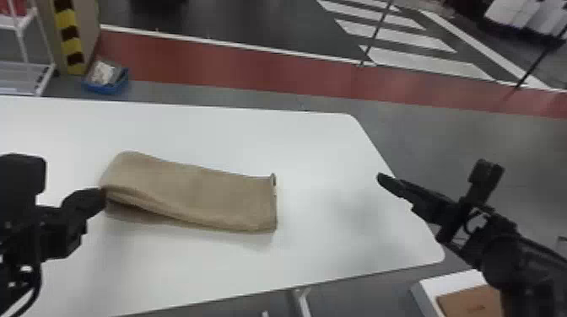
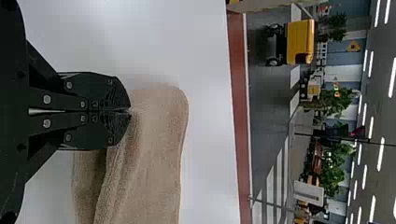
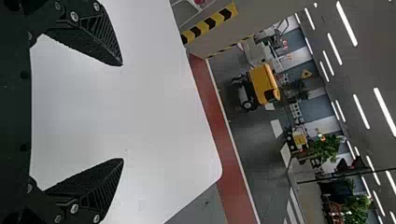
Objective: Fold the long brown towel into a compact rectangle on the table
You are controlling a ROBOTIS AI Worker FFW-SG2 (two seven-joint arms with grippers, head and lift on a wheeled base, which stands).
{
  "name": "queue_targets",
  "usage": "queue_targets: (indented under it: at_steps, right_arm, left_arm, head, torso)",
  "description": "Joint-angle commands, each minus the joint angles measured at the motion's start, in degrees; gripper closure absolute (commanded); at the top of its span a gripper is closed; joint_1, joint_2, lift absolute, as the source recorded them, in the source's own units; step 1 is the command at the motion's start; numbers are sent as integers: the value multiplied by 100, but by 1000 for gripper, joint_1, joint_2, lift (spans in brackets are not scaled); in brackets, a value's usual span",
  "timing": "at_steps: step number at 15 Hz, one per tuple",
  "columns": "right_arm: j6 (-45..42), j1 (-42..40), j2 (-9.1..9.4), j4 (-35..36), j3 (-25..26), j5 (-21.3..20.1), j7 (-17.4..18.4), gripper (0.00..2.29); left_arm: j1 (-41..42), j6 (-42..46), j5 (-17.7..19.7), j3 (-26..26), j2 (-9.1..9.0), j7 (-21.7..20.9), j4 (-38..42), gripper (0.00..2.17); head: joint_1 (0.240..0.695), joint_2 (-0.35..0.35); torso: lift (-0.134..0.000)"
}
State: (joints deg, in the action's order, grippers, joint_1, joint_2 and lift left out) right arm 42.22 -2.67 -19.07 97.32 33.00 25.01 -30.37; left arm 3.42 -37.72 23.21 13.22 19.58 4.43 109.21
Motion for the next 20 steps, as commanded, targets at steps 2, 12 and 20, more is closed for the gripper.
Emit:
queue_targets:
  at_steps: [2, 12, 20]
  right_arm:
    - [-7, 56, 8, -11, -57, -14, 5, 174]
    - [11, 214, 17, -126, -242, -40, 22, 174]
    - [-7, 522, 439, -152, -1041, -277, 189, 174]
  left_arm:
    - [414, -180, -62, -30, 28, 5, 444, 1538]
    - [765, -672, -177, -39, 28, 66, 1006, 1517]
    - [915, -988, -159, -39, 20, 5, 1296, 1517]
  head:
    - [695, -328]
    - [695, -350]
    - [695, -299]
  torso:
    - [-120]
    - [-120]
    - [-120]
